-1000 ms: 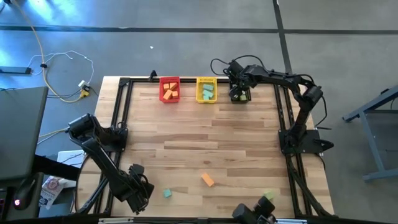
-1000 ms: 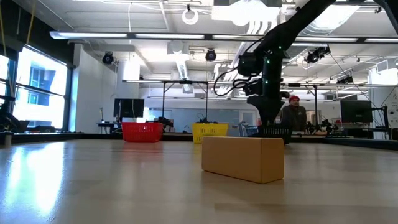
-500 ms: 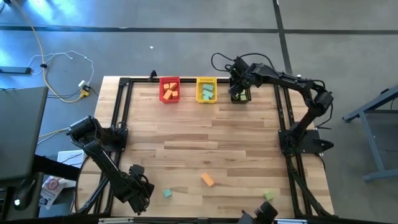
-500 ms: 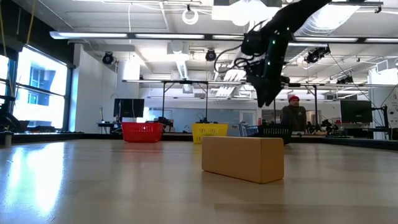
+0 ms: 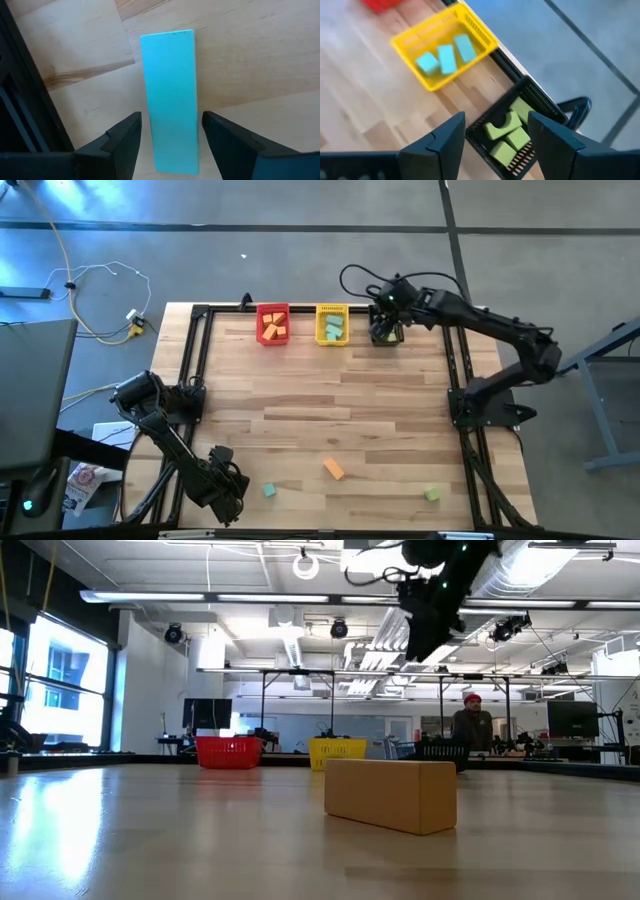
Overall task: Sort & place blocks by color
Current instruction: Put the blue block into the yellow bin, then put the green block into the black bin
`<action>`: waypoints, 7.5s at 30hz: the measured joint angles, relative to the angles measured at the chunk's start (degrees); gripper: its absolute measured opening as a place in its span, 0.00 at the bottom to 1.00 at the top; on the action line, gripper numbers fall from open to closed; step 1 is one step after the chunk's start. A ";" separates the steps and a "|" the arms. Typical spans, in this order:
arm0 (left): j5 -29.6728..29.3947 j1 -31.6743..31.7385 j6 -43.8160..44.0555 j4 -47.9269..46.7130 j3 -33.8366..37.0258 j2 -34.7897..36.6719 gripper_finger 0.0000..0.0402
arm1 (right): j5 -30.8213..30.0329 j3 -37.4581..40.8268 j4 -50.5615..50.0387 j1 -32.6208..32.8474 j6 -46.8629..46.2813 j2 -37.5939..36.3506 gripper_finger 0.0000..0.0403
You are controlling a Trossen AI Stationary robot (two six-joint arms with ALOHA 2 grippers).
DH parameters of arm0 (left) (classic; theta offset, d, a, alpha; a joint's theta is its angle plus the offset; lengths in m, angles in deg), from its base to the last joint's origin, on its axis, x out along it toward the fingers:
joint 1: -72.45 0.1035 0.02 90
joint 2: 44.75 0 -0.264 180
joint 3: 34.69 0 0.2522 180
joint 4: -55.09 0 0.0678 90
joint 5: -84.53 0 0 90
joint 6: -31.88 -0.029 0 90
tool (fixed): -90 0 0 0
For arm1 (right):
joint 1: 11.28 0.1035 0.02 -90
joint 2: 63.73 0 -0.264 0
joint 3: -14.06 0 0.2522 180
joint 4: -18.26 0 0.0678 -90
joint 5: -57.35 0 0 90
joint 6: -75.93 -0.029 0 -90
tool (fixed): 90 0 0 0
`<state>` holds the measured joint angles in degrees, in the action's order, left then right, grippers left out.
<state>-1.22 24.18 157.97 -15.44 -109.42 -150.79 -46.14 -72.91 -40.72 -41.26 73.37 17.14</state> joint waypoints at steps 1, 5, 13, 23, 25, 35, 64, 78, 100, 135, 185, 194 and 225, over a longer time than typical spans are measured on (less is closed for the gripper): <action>0.00 0.04 0.02 0.07 0.02 -0.02 0.52 | 0.00 0.00 -0.01 0.72 0.03 -0.76 0.50; 0.16 0.33 -0.06 0.50 0.04 -0.04 0.47 | -0.02 0.00 -0.01 3.85 0.13 -3.30 0.50; -0.33 1.02 -4.43 0.40 0.04 0.03 0.24 | -0.02 0.00 0.01 8.99 0.52 -4.36 0.50; -9.91 2.86 -9.25 -2.44 0.26 5.08 0.22 | 0.00 0.00 0.03 14.30 0.46 -4.36 0.50; -12.62 3.88 -11.24 -3.65 0.26 6.23 0.22 | 0.02 0.00 0.03 15.36 0.46 -4.36 0.50; -26.74 13.91 -30.77 -6.74 0.20 12.72 0.23 | 4.47 -0.02 0.01 20.19 -3.70 -4.36 0.50; -29.10 53.19 -105.76 23.12 0.17 19.69 0.23 | -5.37 0.00 -14.15 40.32 -32.60 -4.33 0.50; -9.78 69.76 -119.99 43.94 0.17 19.69 0.23 | -7.72 -0.02 -23.11 47.87 -47.65 -0.24 0.50; -4.65 85.29 -126.33 68.57 -2.14 5.13 0.23 | -4.98 0.00 -29.84 61.53 -71.19 9.13 0.50; 0.20 87.58 -123.86 64.73 -8.13 -4.85 0.53 | 6.28 0.00 -32.75 81.50 -116.87 9.11 0.50; 3.61 71.41 -131.27 63.35 -8.17 8.66 0.54 | 18.97 0.02 -15.12 88.52 -125.94 30.11 0.35; 3.48 71.46 -130.98 58.35 -8.17 8.66 0.54 | 13.95 -0.02 -16.01 87.63 -126.46 30.00 0.24; -8.65 59.04 -159.81 64.53 -8.15 8.57 0.54 | -29.73 0.04 -40.27 74.92 -105.63 6.10 0.24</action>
<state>-9.87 83.21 -1.84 49.09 -117.57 -142.23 -75.87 -72.87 -80.99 33.66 -32.27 23.24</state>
